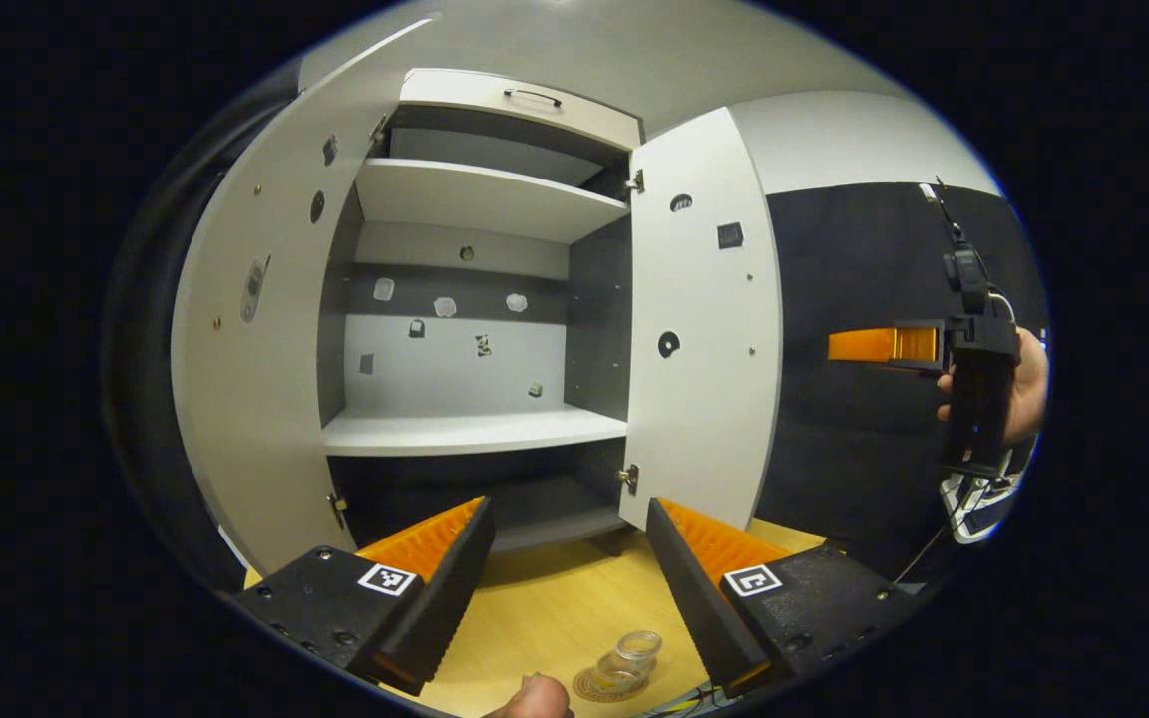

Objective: Grasp the bottle in the cabinet with the left hand and place it on the coaster, then close the right door with the right hand and the left door with the left hand.

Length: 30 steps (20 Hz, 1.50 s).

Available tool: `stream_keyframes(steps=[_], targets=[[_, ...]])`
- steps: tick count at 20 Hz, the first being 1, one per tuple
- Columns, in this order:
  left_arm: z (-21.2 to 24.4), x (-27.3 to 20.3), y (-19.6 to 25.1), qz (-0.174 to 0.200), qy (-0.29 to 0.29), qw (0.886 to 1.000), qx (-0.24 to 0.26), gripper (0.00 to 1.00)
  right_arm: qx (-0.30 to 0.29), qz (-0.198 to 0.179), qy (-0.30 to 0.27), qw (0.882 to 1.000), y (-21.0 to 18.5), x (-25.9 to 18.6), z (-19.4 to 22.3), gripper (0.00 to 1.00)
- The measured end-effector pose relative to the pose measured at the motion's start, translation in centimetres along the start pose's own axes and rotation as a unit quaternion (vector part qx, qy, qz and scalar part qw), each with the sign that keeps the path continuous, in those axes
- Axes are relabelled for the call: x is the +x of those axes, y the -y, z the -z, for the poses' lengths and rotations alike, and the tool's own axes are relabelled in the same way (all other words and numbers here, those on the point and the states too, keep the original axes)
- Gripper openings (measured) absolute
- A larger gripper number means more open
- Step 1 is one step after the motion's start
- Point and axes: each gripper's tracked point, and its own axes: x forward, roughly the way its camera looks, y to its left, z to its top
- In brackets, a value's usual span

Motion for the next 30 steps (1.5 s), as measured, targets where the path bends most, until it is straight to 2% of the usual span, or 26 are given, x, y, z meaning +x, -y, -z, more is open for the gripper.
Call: stream_keyframes(steps=[3,6,9,13,16,19,20,22,25,28,29,30], targets=[[-2.4,-0.4,-1.3,-0.015,0.007,1.000,0.013,0.96,0.002,-0.003,0.001,1.000,2.2,2.4,-1.7,0.99],[-3.3,-1.0,-2.3,-0.024,0.015,0.999,-0.017,0.96,-0.027,0.023,0.020,0.999,6.2,5.3,-4.0,0.99],[-4.8,-1.8,-3.0,-0.019,0.029,0.999,-0.033,0.96,-0.026,0.022,0.030,0.999,8.2,7.7,-5.7,0.99],[-6.4,-3.6,-4.7,-0.029,0.033,0.999,0.002,0.96,0.031,0.024,0.017,0.999,9.8,11.7,-6.7,0.98],[-7.0,-4.8,-6.8,-0.058,0.039,0.997,0.024,0.96,0.023,0.033,0.004,0.999,10.6,13.2,-6.8,0.98],[-6.8,-6.3,-8.7,-0.085,0.030,0.996,0.021,0.96,-0.015,0.011,-0.017,1.000,8.7,15.8,-6.5,0.98],[-6.7,-6.8,-9.2,-0.093,0.032,0.995,0.017,0.95,-0.021,-0.008,-0.020,1.000,7.9,16.4,-6.4,0.98],[-6.2,-7.8,-10.2,-0.104,0.031,0.994,0.017,0.95,-0.009,-0.052,-0.026,0.998,6.1,17.2,-6.1,0.99],[-6.0,-9.1,-11.8,-0.125,0.027,0.991,0.030,0.96,-0.015,-0.073,-0.029,0.997,4.6,17.6,-5.5,0.98],[-5.7,-10.0,-12.6,-0.133,0.022,0.990,0.039,0.96,-0.056,-0.126,-0.021,0.990,0.8,17.1,-5.5,0.98],[-5.7,-10.3,-12.8,-0.137,0.019,0.990,0.042,0.96,-0.078,-0.132,-0.006,0.988,-0.2,17.4,-5.9,0.98],[-5.6,-10.4,-12.9,-0.142,0.017,0.989,0.043,0.95,-0.098,-0.133,0.002,0.986,-0.4,16.9,-6.4,0.92]])
